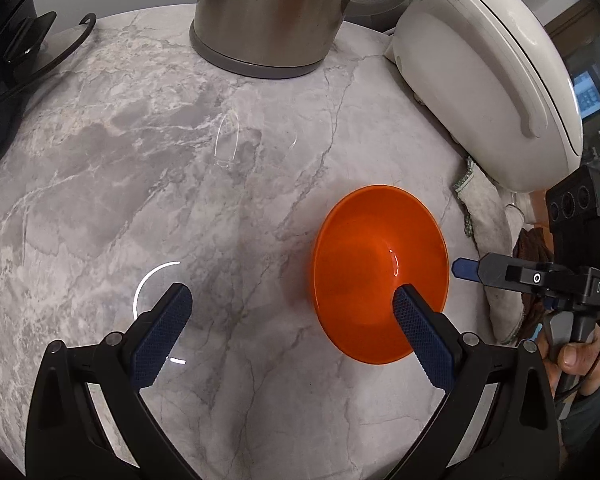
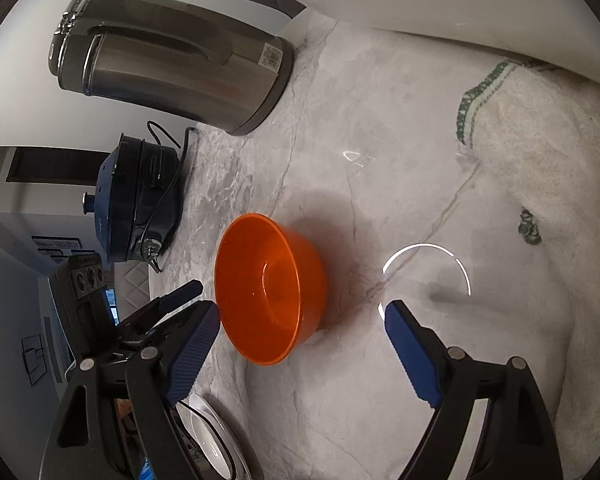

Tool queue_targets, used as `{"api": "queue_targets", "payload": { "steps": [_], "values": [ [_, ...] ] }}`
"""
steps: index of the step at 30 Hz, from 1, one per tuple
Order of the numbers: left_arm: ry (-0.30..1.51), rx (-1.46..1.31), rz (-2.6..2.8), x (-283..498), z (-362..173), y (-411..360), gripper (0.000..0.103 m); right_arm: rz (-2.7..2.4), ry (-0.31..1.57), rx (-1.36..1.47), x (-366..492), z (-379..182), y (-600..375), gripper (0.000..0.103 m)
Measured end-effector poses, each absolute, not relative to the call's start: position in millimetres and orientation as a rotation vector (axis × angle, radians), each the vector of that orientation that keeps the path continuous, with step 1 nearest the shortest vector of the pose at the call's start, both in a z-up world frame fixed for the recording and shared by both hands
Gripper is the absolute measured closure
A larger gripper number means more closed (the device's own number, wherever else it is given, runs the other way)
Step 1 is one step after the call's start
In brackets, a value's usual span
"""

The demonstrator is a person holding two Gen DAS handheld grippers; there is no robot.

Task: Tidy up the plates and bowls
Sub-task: 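Move both grippers to the orange bowl and close on its rim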

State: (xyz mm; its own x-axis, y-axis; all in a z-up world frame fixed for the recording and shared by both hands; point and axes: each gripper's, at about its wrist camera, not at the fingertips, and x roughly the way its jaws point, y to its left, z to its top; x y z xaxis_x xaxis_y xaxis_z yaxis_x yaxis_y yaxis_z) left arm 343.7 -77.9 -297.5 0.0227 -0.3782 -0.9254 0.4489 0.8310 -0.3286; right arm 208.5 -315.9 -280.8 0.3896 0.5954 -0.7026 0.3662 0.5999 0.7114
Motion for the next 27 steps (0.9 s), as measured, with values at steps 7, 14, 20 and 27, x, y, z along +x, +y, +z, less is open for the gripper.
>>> {"api": "queue_targets", "payload": {
  "steps": [7, 14, 20, 27],
  "values": [
    [1.417, 0.066, -0.627, 353, -314, -84, 0.002, 0.199, 1.237, 0.939, 220, -287, -310, 0.016],
    [1.406, 0.086, -0.605, 359, -321, -89, 0.002, 0.195, 1.246, 0.947, 224, -294, -312, 0.019],
    [1.408, 0.048, -0.597, 363, -324, -85, 0.023, 0.19, 1.252, 0.959, 225, -299, -315, 0.027],
    [1.454, 0.012, -0.631, 359, -335, -84, 0.052, 0.198, 1.265, 0.989, 226, -306, -315, 0.04]
  ]
}}
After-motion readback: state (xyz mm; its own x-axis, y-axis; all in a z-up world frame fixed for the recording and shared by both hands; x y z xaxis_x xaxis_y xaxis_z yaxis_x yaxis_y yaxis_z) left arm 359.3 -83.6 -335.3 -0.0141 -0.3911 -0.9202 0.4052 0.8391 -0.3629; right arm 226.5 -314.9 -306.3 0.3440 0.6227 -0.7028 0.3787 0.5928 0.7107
